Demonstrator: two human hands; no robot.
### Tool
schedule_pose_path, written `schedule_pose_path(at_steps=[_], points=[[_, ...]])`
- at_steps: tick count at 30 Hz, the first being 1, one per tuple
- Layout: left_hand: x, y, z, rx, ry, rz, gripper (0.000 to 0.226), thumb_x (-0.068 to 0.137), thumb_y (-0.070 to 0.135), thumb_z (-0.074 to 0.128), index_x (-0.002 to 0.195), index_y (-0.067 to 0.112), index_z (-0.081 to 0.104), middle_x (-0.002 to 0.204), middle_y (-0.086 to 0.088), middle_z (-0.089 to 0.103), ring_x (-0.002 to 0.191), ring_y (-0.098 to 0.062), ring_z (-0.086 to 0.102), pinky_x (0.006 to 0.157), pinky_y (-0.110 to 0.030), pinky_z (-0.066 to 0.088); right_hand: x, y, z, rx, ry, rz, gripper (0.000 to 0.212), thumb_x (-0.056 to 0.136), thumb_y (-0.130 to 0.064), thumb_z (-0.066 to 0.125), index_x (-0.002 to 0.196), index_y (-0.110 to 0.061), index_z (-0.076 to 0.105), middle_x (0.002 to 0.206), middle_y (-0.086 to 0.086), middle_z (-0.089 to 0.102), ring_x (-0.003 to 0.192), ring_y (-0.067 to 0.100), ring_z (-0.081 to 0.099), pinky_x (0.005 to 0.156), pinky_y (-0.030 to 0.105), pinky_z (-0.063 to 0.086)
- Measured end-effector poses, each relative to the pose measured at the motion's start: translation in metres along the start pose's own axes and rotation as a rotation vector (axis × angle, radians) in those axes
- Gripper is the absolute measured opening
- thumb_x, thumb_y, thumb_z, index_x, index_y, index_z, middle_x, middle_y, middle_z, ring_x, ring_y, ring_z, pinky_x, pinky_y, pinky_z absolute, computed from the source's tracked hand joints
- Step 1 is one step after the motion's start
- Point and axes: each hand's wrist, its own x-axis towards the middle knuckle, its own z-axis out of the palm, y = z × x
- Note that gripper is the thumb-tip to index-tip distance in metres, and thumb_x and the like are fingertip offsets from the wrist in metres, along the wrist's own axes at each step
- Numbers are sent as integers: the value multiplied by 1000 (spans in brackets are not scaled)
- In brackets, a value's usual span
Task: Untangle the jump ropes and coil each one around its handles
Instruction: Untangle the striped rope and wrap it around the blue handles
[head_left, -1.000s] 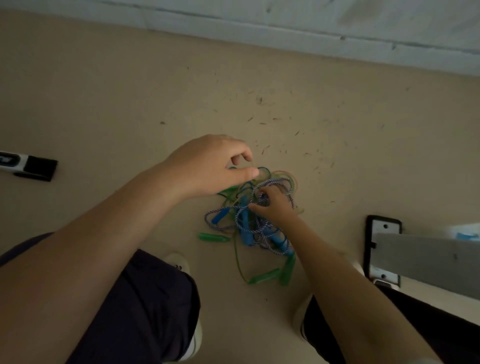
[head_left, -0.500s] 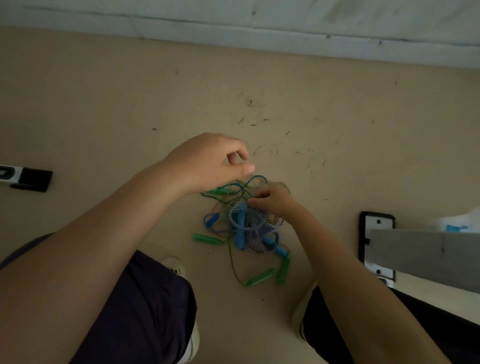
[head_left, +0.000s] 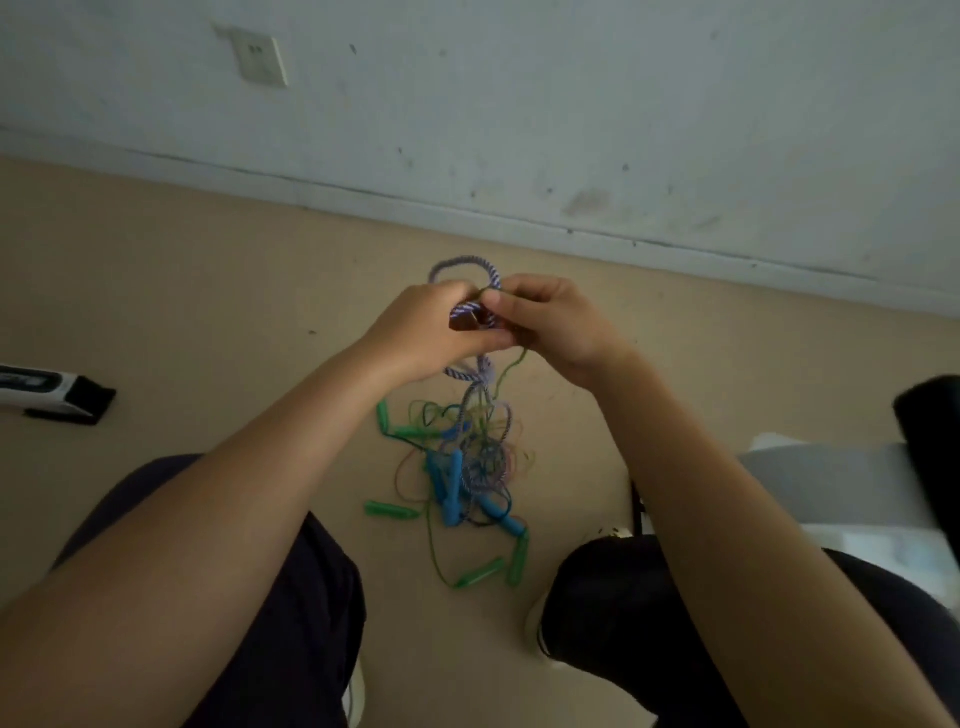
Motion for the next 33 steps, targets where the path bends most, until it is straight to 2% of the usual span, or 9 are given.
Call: schedule_pose_path(at_steps=[3,6,10,16,18,20,25,30,33], points=[[-18,8,-12,-168,77,-7,30,84,37,77,86,8,68,74,-4,64,69,-17,58,64,-34,42,-19,-23,9,-89,-5,-16,8,91,-11,64,87,-6,67,71,4,63,64,13,59,60,23,50],[-35,16,-18,-323,38,-42,27,90,30,72,85,4,67,70,-6,72,66,-17,67,69,-35,50,-34,-38,11,-170,9,-21,7,90,-11,67,85,-7,67,59,-4,58,52,13,49,50,25,41],[-51,14,-24,-417,27,-66,19,90,31,71,83,14,66,52,5,58,50,-12,57,65,-34,53,-43,-41,15,-252,14,-27,10,88,-15,70,79,-11,67,54,-5,48,48,13,41,50,28,33],[-66,4,-41,-450,58,-60,13,91,24,69,85,13,68,58,-3,56,53,-14,54,59,-25,50,-40,-34,28,-263,20,-53,6,80,-20,78,80,-17,73,64,-2,59,58,16,50,56,29,43],[-70,0,-42,-507,34,-61,13,90,20,69,86,8,69,60,-4,60,56,-16,57,59,-24,52,-40,-35,29,-231,14,-65,15,72,-28,80,81,-17,76,69,5,61,58,15,48,56,29,41],[-73,-5,-42,-551,9,-55,12,88,19,69,86,8,70,63,-4,63,59,-17,60,62,-26,54,-42,-35,28,-203,8,-70,28,67,-30,79,86,-9,75,73,13,58,58,15,46,55,27,39],[-65,-2,-41,-520,4,-24,6,88,20,72,85,14,72,56,5,59,52,-10,55,65,-29,54,-49,-34,21,-73,-38,-44,20,72,-20,76,84,-7,66,72,10,51,57,13,42,55,26,34],[-61,4,-33,-506,1,1,13,74,43,74,74,31,73,56,5,53,51,-12,49,52,-24,43,-56,-36,9,-249,-101,10,26,77,-31,77,84,-9,65,74,10,54,59,13,41,56,28,32],[-62,1,-32,-541,-14,-30,24,71,45,74,81,23,73,56,5,55,51,-11,50,58,-31,47,-59,-38,10,-400,-122,27,35,76,-39,78,91,-8,72,77,8,56,68,20,43,63,33,34]])
